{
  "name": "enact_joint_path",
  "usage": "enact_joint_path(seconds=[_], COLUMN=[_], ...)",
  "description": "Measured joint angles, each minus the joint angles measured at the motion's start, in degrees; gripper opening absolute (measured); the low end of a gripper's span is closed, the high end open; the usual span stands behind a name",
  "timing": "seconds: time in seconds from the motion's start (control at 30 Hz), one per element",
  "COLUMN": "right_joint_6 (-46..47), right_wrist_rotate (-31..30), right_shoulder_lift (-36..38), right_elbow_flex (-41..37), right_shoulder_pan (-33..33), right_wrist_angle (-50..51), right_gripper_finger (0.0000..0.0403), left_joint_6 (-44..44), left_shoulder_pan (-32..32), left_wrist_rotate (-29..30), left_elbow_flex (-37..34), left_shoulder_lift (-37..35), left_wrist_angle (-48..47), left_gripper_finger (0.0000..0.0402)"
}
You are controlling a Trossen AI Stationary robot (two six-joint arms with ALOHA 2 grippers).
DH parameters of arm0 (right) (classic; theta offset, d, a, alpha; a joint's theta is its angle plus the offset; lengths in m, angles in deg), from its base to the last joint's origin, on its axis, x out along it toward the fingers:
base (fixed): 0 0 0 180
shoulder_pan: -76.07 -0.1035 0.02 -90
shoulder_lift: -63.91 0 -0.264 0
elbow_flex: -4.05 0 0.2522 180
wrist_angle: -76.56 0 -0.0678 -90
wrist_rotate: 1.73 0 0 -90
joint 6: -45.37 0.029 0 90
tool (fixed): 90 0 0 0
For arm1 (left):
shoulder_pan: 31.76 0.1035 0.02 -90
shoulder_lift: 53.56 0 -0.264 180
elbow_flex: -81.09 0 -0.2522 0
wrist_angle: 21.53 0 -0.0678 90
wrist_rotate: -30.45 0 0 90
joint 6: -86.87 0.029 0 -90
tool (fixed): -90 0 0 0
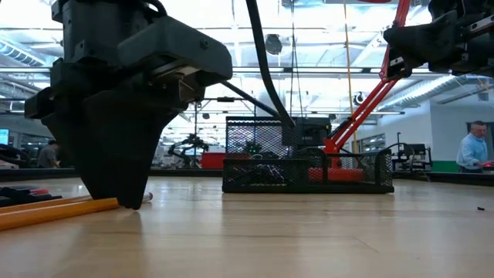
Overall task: Pick and place office supplies into organizer
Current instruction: Put the right orange pencil into the desk organizer
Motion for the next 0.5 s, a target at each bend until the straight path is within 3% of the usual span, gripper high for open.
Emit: enact_joint_path(seconds=[0.13, 0.4, 0.5], right_joint_6=[0.0, 0.0, 0.0], right_wrist_rotate=[0.0, 0.0, 0.0], right_shoulder_lift=[0.0, 0.0, 0.0], right_elbow_flex=[0.0, 0.0, 0.0], right_shoulder_pan=[0.0, 0.0, 0.0], right_wrist_angle=[0.0, -0.2, -0.2], right_gripper_finger=[0.0000, 0.0000, 0.0000], left_joint_6=[-0.5, -0.4, -0.4], left_shoulder_pan=[0.1, 0.1, 0.1], left_wrist_rotate=[-1.2, -2.2, -1.9], left_elbow_flex=[0.0, 0.0, 0.0], left_shoulder_lift=[0.0, 0.0, 0.0], left_wrist_angle=[-0.2, 0.2, 0.3], left_gripper_finger=[0.0131, 0.0021, 0.0012])
